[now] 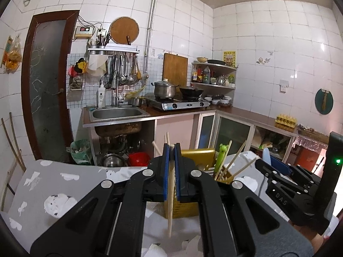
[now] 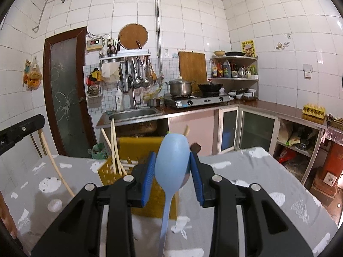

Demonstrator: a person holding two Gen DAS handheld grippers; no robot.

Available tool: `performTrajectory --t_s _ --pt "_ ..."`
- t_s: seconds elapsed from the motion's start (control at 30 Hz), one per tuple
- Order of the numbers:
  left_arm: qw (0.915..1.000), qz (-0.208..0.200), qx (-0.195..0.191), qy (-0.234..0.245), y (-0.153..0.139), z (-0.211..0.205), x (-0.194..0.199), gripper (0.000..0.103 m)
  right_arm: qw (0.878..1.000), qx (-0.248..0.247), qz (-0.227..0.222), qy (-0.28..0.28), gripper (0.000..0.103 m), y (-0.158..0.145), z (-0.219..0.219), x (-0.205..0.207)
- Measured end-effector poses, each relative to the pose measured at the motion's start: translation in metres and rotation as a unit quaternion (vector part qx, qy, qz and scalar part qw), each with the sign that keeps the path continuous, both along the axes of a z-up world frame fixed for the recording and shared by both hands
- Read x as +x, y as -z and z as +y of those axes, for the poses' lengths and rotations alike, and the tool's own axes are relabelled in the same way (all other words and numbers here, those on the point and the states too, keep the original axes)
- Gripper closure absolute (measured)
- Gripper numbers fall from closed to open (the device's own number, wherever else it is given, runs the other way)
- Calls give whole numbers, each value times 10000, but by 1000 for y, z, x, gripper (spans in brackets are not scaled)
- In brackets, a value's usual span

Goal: Organize utensils
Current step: 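Lift the light-blue spoon and chopstick up over the yellow holder, then lower the spoon and chopstick into the holder while both tools open to release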

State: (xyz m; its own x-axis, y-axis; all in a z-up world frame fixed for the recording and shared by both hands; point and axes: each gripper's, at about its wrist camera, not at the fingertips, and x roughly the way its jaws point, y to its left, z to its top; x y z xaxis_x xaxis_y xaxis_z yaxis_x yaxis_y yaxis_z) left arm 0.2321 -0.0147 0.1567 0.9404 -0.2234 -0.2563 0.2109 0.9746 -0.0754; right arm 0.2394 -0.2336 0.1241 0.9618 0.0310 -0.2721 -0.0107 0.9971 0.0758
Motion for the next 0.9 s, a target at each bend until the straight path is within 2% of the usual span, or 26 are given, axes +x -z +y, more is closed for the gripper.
performTrajectory --t_s 0.53,0.7,0.9 --pt "9968 -791 -84 71 -74 -18 23 100 9983 96 -565 83 70 -71 5 54" --pt "9949 -1005 -45 38 -84 -29 39 100 9978 149 -619 155 70 -76 5 73" --pt "9953 -967 -69 -49 -74 -34 66 100 9977 170 -597 281 70 -64 5 96"
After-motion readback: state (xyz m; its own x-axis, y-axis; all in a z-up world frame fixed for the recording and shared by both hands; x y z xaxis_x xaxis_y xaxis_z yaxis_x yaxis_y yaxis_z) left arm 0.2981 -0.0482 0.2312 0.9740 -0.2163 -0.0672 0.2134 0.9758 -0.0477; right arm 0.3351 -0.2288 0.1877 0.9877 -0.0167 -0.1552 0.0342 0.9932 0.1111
